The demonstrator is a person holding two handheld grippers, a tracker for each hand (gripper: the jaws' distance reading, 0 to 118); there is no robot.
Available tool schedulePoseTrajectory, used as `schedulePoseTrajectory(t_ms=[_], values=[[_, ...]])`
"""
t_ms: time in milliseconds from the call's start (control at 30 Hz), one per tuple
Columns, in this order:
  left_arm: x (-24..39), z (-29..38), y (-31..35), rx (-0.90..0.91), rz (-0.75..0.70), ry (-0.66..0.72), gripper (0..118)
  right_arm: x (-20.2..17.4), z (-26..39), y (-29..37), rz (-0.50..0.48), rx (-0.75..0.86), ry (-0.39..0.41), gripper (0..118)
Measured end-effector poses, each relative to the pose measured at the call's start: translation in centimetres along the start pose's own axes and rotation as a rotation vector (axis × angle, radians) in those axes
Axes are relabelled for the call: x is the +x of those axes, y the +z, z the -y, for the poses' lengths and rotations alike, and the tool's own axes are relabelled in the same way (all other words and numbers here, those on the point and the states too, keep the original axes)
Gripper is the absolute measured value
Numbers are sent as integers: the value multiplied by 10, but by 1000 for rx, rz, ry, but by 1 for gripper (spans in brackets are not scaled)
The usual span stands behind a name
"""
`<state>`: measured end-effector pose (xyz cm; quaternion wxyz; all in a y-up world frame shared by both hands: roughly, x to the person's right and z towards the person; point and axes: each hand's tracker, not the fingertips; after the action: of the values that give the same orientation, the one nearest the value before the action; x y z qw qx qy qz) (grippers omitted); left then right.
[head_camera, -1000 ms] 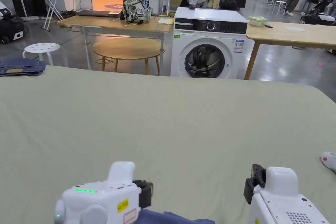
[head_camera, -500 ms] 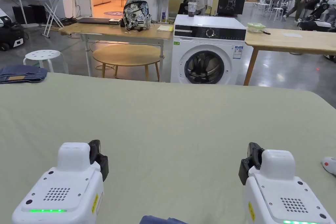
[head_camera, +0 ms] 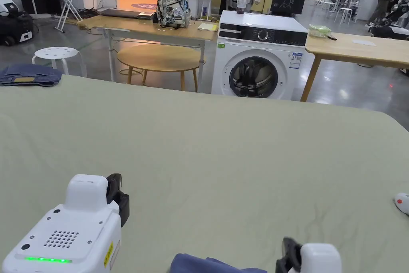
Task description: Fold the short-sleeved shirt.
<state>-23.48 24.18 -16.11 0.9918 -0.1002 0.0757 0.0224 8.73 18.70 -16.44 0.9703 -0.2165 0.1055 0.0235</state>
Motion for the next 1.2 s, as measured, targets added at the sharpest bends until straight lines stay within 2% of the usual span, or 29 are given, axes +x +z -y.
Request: schedulePoseTrajectory(t_ms=[133,233,333,433,633,800,833,900,933,967,1067,1200], values=[[-4,12,2,-38,-1,9,0,-16,40,-25,-62,-201,13,0],[-6,20,2,-64,-6,8,0,-22,62,-52,-24,-330,36,0],[-7,26,5,-89,-5,14,0,-15,72,-70,-29,-349,-30,0],[-11,33,6,-149,34,41,0,-11,67,-74,-25,-348,-42,0],[-28,53,-16,-476,296,230,0,-12,70,-73,-22,-342,-15,0],[-53,86,-56,-744,552,487,1,-10,70,-71,-28,-341,-22,0],[-49,87,-58,-764,598,537,14,-9,70,-71,-29,-341,-25,0],[-52,96,-72,-818,700,625,49,-8,71,-71,-32,-341,-28,0],[-53,100,-78,-846,746,668,61,-8,71,-71,-33,-340,-29,0],[-54,107,-82,-868,713,619,59,-7,71,-71,-35,-340,-30,0],[-48,123,-97,-927,771,605,73,-6,73,-72,-36,-338,-35,0],[-14,138,-98,-1050,821,663,73,-3,75,-72,-43,-336,-45,0]])
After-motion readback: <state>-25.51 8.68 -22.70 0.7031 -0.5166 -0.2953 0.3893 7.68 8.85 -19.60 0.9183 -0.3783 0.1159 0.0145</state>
